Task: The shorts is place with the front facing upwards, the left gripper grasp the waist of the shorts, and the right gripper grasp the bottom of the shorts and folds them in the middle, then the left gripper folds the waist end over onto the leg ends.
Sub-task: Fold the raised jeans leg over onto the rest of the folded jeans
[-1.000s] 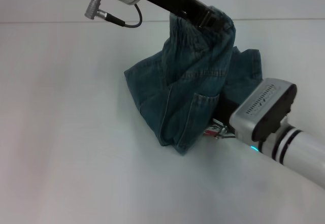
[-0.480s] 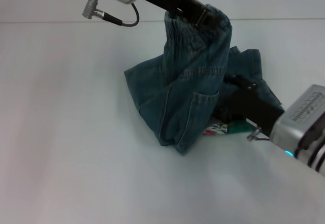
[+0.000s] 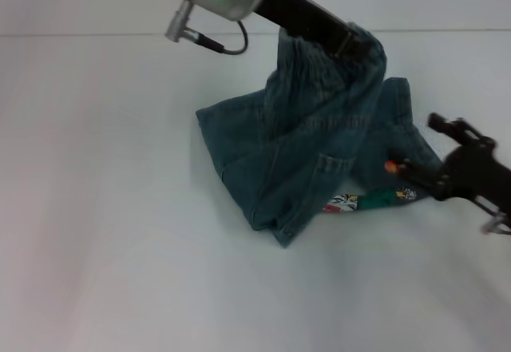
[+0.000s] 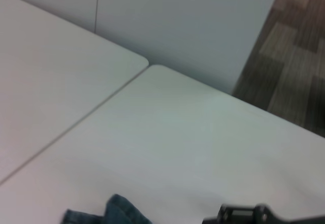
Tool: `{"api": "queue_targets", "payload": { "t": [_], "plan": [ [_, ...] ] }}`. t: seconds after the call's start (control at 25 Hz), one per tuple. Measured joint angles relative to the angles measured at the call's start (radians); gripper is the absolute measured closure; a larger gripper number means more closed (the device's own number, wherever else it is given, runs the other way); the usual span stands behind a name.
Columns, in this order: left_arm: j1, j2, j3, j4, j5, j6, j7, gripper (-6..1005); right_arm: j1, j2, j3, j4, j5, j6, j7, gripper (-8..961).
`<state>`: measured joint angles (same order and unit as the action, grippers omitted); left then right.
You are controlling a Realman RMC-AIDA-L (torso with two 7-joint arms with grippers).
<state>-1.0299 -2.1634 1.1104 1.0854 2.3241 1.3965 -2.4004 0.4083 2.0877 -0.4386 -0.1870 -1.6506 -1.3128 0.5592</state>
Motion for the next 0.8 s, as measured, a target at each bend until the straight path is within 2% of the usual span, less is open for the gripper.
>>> {"api": "queue_targets", "payload": {
  "t": [0.08,0.32,0.48,0.8],
  "plan": [
    [-0.014,-0.002,0.014,-0.028,-0.002,-0.016,-0.002,947,-0.063,0.0,-0.001,-0.082,0.0,-0.06,0.092,72],
    [-0.044,-0.007,0.078,-0.092,-0.042,-0.085,-0.007,947,-0.141,-0.002,0.003,-0.177,0.0,-0.155,0.176,72],
    [-0.059,-0.009,0.165,-0.133,-0.111,-0.174,-0.017,946,-0.175,-0.002,0.013,-0.196,0.003,-0.19,0.192,72],
    [-0.056,-0.01,0.252,-0.175,-0.191,-0.251,-0.021,946,-0.189,-0.001,0.008,-0.198,0.001,-0.207,0.19,72]
  ]
}}
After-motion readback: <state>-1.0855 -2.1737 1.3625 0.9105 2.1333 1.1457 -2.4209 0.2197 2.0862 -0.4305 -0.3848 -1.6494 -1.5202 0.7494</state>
